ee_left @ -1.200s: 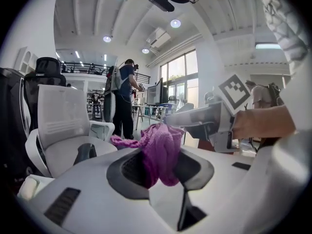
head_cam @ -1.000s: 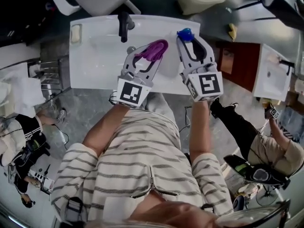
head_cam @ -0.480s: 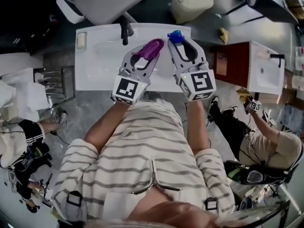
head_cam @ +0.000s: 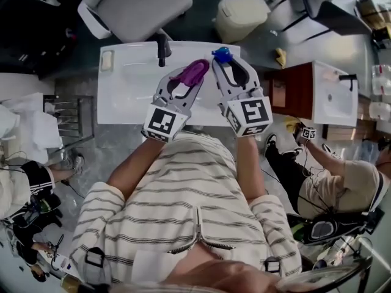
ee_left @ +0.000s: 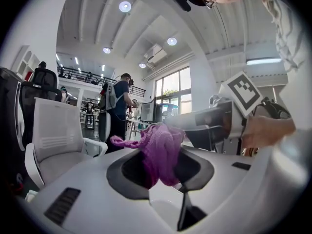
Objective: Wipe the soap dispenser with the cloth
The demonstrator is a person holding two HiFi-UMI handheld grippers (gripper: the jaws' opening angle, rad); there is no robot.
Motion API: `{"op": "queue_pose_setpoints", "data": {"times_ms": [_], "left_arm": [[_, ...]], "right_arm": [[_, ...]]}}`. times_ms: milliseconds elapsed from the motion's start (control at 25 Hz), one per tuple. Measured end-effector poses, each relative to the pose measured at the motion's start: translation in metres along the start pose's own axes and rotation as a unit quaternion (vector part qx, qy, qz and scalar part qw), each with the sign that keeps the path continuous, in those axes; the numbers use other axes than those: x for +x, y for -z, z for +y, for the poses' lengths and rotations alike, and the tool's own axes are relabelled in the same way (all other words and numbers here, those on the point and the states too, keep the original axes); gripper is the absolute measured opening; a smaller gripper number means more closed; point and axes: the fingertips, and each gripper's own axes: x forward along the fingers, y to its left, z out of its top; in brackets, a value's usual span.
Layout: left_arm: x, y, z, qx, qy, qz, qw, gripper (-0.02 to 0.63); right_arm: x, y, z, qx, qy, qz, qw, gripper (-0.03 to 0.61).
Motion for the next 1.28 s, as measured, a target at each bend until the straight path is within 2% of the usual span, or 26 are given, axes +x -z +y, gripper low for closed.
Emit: {"op": "queue_pose_setpoints", "data": {"times_ms": [480, 1280], "left_arm": [[0.002, -0.007, -0.012, 0.013, 0.029, -0.009, 0.9995, 0.126], [0.025, -0.006, -0.069, 0.042, 0.093, -0.009, 0.9947, 0.126]], "right_arm": [[0.0, -0.01, 0.005, -0.003, 0.021, -0.001, 1.0, 0.123], [-0.015, -0.016, 0.01, -0.003, 0.025, -0.006, 1.0, 0.123]]}}
